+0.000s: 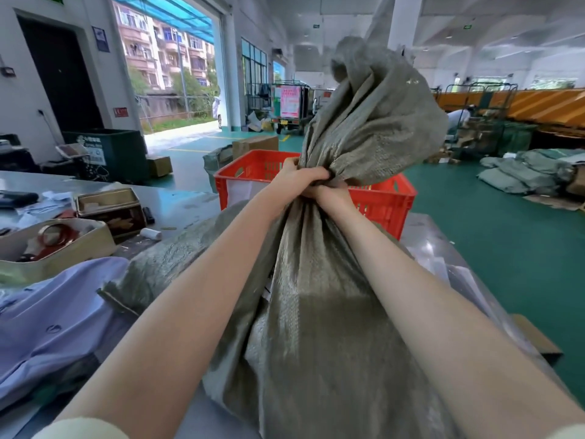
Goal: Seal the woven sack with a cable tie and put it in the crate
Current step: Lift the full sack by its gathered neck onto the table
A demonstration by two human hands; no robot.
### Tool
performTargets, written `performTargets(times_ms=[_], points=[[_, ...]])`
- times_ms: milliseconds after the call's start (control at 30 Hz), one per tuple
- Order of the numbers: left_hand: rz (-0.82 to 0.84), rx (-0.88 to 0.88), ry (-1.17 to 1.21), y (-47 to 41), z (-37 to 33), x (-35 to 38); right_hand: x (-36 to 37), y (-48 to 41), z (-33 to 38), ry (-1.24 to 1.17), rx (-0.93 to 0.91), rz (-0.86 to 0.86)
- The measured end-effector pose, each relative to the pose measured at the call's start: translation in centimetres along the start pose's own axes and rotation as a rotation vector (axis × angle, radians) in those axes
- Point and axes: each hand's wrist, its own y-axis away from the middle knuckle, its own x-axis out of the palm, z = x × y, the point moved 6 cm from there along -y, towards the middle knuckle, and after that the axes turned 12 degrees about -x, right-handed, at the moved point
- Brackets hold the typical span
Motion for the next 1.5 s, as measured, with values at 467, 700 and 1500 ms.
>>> performTargets(times_ms=[467, 700, 1500], points=[[-0.033, -0.188, -0.779, 4.8, 5.1, -3.6, 3.6, 0.7, -0.6, -0.231, 0.408, -0.02], [-0.174, -0.053, -1.016, 5.2, 2.4, -4.6, 5.7, 2.8, 1.9, -0.562, 0.473, 0.083], [0.01, 0.056, -1.817, 6.2, 1.1, 9.6, -8.7, 4.3, -5.4, -0.32, 0.376, -0.151]])
